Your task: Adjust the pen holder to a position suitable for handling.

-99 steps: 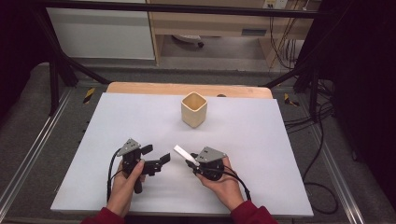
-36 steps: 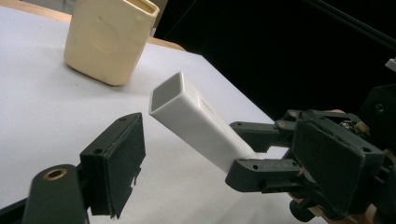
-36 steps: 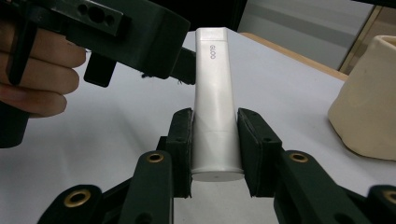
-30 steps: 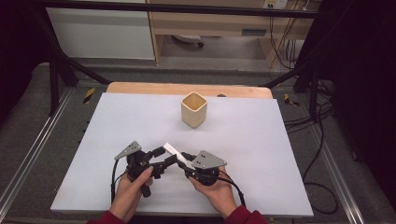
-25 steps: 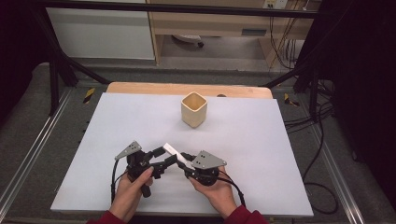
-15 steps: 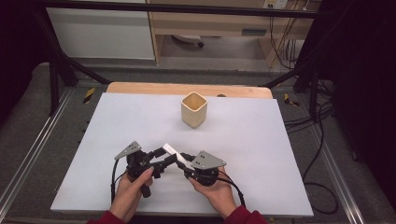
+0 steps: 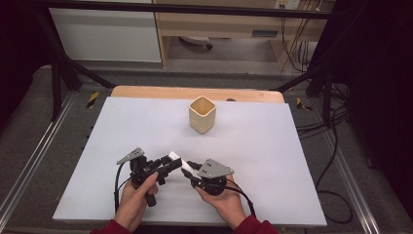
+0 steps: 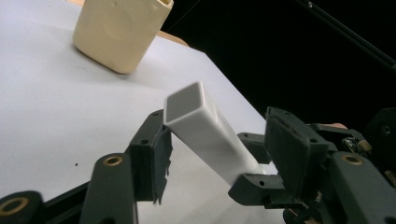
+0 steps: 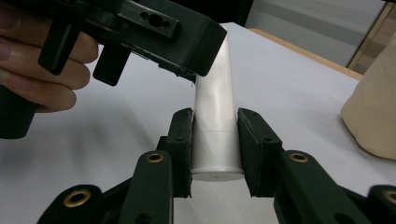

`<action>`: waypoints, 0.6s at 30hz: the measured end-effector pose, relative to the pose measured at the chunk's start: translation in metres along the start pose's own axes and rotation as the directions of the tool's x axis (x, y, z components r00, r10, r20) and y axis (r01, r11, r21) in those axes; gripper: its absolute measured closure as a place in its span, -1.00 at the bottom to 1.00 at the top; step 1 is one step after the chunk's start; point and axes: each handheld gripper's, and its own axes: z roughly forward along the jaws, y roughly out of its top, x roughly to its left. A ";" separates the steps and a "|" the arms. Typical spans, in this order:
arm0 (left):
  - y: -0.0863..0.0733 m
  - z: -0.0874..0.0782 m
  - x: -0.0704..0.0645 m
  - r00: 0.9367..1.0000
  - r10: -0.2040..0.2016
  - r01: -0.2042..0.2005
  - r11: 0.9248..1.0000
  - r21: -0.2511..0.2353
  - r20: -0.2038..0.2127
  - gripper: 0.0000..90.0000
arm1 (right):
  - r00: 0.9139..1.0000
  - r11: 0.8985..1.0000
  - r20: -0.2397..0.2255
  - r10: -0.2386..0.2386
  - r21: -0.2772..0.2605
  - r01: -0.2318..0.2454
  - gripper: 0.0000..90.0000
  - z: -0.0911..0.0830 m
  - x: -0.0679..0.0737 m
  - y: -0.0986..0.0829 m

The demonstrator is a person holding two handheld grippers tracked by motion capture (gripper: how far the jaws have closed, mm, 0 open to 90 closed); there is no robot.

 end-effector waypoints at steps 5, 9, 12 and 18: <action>0.000 -0.002 0.001 1.000 -0.008 0.008 1.000 -0.007 -0.008 0.12 | 1.000 1.000 -0.004 -0.003 0.013 0.003 0.49 0.002 0.003 -0.001; -0.001 -0.003 0.002 1.000 -0.016 0.016 1.000 -0.014 -0.014 0.25 | 1.000 1.000 -0.006 -0.004 0.019 0.004 0.49 0.003 0.003 -0.002; -0.002 -0.004 0.002 1.000 -0.023 0.022 0.999 -0.023 -0.011 0.38 | 1.000 1.000 -0.006 -0.003 0.024 0.003 0.49 0.004 0.004 -0.002; -0.002 -0.005 0.000 1.000 -0.018 0.019 1.000 -0.020 0.006 0.50 | 1.000 0.999 -0.009 -0.006 0.039 0.006 0.49 0.006 0.005 -0.005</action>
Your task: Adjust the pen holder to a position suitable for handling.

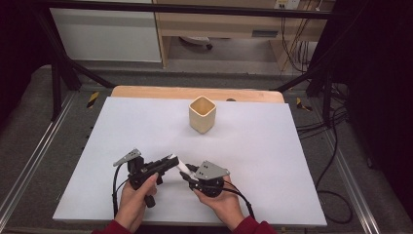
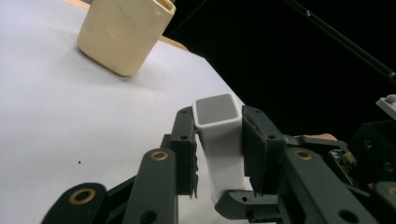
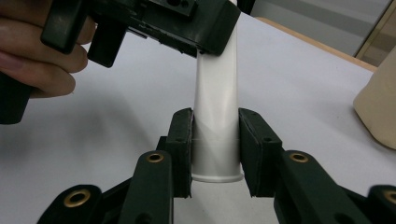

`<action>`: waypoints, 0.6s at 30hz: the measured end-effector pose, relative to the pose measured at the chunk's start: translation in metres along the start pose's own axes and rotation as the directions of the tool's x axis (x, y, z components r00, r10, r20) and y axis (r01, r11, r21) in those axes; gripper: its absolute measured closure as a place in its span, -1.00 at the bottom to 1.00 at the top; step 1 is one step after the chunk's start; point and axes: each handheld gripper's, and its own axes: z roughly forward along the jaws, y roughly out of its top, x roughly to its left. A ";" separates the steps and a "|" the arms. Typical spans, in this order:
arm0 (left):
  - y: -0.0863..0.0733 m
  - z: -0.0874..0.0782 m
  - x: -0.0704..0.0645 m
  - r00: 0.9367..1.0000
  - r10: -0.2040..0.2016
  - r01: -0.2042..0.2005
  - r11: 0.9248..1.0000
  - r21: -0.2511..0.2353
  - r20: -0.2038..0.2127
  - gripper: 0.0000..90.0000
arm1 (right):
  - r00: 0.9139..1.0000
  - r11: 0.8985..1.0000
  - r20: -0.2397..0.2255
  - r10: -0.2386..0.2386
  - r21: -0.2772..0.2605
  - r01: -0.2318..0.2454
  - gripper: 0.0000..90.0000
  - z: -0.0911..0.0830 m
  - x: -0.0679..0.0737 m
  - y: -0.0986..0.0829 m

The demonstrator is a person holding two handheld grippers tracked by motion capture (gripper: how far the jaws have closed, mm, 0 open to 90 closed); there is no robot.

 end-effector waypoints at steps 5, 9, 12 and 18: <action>0.000 0.000 -0.001 1.000 -0.001 0.001 1.000 0.002 0.016 0.55 | 1.000 1.000 0.000 -0.002 0.009 0.002 0.49 0.001 0.000 -0.001; 0.000 0.001 -0.002 1.000 0.006 -0.006 1.000 0.006 0.016 0.56 | 1.000 1.000 0.002 -0.006 0.012 0.006 0.49 0.002 0.000 -0.002; 0.000 0.001 -0.002 1.000 0.015 -0.016 1.000 0.010 0.015 0.57 | 1.000 1.000 -0.001 -0.001 0.013 0.002 0.49 0.002 0.000 -0.002; 0.000 0.001 -0.003 0.999 0.030 -0.030 0.999 0.013 0.014 0.58 | 1.000 1.000 -0.009 0.010 0.016 -0.010 0.48 0.003 -0.001 -0.003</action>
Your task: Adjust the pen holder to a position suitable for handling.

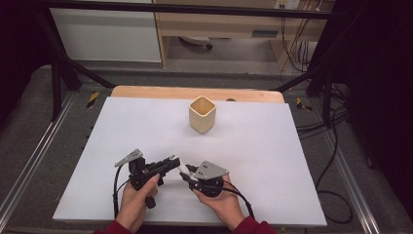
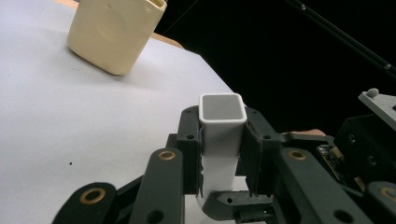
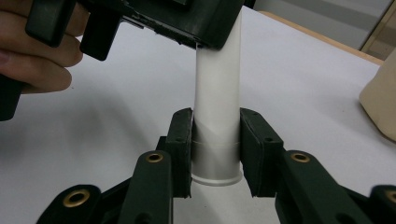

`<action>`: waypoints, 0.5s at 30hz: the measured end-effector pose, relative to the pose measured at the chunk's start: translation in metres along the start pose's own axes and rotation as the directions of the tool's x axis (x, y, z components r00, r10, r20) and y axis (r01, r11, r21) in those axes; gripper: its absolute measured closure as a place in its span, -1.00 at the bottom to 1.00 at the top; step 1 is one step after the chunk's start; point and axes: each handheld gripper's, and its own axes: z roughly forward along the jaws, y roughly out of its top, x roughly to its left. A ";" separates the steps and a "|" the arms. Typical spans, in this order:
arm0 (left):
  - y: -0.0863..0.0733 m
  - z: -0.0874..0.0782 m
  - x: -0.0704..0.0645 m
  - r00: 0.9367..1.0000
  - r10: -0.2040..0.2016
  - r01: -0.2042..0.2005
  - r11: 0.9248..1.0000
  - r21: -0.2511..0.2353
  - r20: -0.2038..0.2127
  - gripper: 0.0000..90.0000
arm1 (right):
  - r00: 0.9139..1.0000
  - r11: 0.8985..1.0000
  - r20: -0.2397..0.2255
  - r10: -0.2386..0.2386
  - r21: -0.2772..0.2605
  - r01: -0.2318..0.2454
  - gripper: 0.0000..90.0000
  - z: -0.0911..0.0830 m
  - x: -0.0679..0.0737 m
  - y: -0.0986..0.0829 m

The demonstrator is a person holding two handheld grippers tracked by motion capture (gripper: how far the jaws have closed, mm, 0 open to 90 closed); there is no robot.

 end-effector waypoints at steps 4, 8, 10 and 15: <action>0.001 -0.001 0.001 1.000 0.000 0.000 1.000 -0.009 0.005 0.58 | 1.000 1.000 -0.006 0.011 0.005 -0.011 0.40 0.001 0.000 -0.001; 0.001 -0.001 0.002 1.000 0.003 -0.003 1.000 -0.006 -0.001 0.58 | 1.000 1.000 -0.004 0.013 0.010 -0.013 0.32 0.002 0.000 -0.002; 0.002 -0.002 0.002 1.000 0.016 -0.016 1.000 -0.006 -0.006 0.58 | 1.000 1.000 -0.002 0.020 0.011 -0.020 0.24 0.002 -0.001 -0.002; 0.003 -0.004 0.002 0.999 0.033 -0.034 0.999 -0.013 -0.025 0.58 | 0.999 0.999 0.009 0.043 0.017 -0.043 0.05 0.001 -0.004 -0.001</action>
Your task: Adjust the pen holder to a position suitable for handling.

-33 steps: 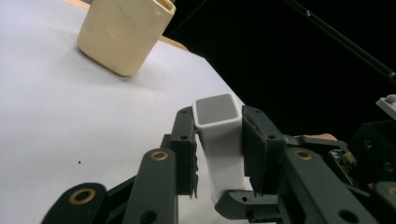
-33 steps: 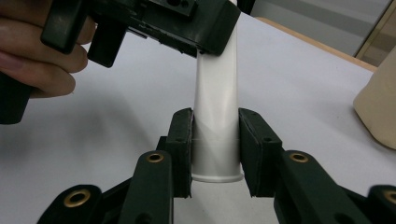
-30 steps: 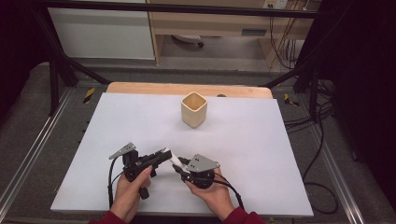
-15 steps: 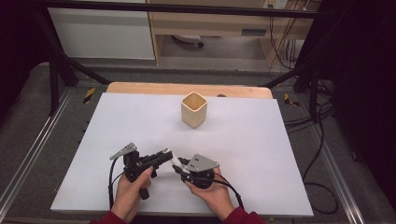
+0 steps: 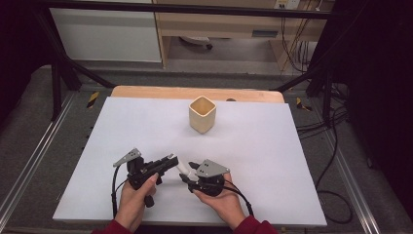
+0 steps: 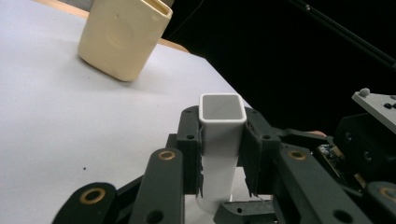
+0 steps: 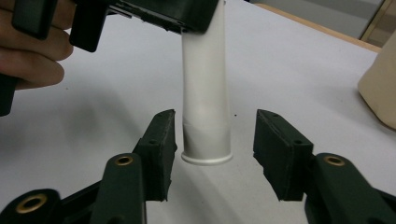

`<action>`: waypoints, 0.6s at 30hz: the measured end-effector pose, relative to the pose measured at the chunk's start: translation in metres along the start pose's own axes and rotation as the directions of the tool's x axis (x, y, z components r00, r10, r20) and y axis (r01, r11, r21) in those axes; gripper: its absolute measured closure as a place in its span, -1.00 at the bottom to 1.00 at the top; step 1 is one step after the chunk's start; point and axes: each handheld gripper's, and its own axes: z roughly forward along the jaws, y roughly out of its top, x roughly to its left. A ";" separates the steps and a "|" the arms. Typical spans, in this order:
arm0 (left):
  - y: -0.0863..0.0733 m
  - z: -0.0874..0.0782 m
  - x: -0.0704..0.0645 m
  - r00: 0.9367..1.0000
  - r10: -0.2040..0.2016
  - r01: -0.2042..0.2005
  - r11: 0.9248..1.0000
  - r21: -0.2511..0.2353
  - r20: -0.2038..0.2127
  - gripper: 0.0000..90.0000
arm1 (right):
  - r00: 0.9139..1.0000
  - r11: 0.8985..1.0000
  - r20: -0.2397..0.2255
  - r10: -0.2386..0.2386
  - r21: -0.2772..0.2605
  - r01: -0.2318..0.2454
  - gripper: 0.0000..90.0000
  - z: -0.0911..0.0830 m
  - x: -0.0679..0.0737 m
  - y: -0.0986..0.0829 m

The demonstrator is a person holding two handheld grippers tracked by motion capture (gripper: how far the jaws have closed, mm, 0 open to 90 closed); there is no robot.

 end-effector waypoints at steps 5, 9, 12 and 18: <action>0.002 -0.002 0.001 1.000 0.008 -0.009 1.000 -0.016 -0.019 0.58 | 1.000 1.000 0.014 0.023 0.007 -0.023 -0.11 0.000 -0.003 0.000; 0.003 -0.004 0.002 0.999 0.017 -0.018 1.000 -0.016 -0.028 0.58 | 0.998 0.999 0.042 0.047 0.016 -0.048 -0.27 0.000 -0.006 0.000; 0.004 -0.004 0.001 0.999 0.029 -0.029 0.999 -0.019 -0.036 0.58 | 0.997 0.998 0.057 0.060 0.022 -0.061 -0.40 0.000 -0.008 0.000; 0.005 -0.005 0.001 0.998 0.043 -0.044 0.999 -0.019 -0.048 0.58 | 0.989 0.991 0.086 0.122 0.038 -0.126 -0.78 -0.001 -0.014 -0.001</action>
